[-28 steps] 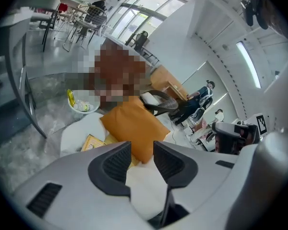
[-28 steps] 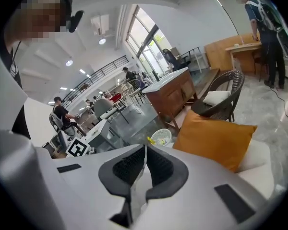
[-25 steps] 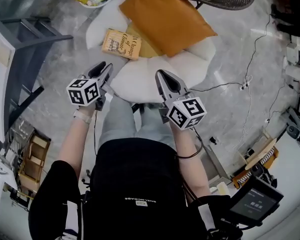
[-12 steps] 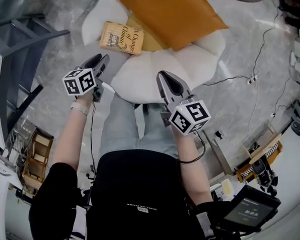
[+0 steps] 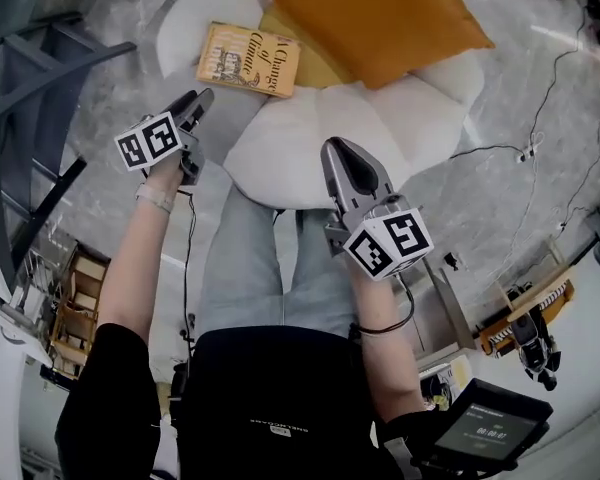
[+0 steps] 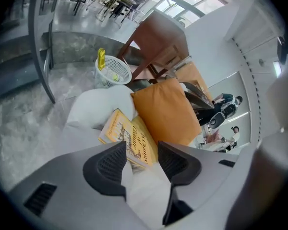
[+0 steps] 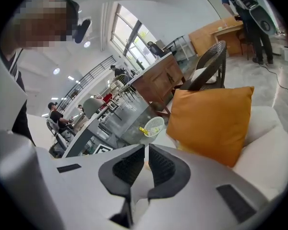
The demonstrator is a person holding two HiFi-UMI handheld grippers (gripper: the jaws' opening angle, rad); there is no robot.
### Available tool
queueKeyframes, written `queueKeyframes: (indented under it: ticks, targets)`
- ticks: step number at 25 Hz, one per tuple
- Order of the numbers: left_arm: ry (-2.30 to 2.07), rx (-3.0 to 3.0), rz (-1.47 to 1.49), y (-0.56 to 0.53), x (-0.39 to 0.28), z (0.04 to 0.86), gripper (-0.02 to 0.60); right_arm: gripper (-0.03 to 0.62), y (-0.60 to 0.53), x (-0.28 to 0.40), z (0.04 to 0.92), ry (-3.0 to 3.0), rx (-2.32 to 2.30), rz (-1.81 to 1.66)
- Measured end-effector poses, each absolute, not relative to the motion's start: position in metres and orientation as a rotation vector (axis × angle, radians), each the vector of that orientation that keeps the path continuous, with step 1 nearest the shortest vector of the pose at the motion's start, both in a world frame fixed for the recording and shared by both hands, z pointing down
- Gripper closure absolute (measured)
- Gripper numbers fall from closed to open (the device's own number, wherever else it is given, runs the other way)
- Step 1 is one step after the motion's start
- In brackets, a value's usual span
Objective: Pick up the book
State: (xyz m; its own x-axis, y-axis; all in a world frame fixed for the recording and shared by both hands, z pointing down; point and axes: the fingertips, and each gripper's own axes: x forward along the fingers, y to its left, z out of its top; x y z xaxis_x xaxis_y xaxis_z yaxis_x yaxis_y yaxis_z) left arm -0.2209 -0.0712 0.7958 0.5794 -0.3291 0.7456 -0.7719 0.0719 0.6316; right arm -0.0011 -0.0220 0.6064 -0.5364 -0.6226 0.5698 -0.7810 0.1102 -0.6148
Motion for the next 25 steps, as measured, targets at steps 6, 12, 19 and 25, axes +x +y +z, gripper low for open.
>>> queueKeyframes:
  ticks: [6, 12, 19, 25]
  targets:
    - [-1.003, 1.435, 0.432, -0.069, -0.232, 0.840, 0.373, 0.566, -0.015, 0.000, 0.636, -2.191, 1.429, 1.462]
    - [-1.004, 1.424, 0.463, -0.069, -0.235, 0.875, 0.361, 0.566, -0.007, 0.000, 0.661, -2.168, 1.421, 1.489]
    - [-1.005, 1.374, 0.499, -0.068, -0.237, 0.901, 0.353, 0.566, -0.004, -0.001, 0.661, -2.167, 1.428, 1.480]
    - [-1.007, 1.335, 0.517, -0.066, -0.239, 0.913, 0.354, 0.566, -0.004, -0.004, 0.663, -2.168, 1.411, 1.479]
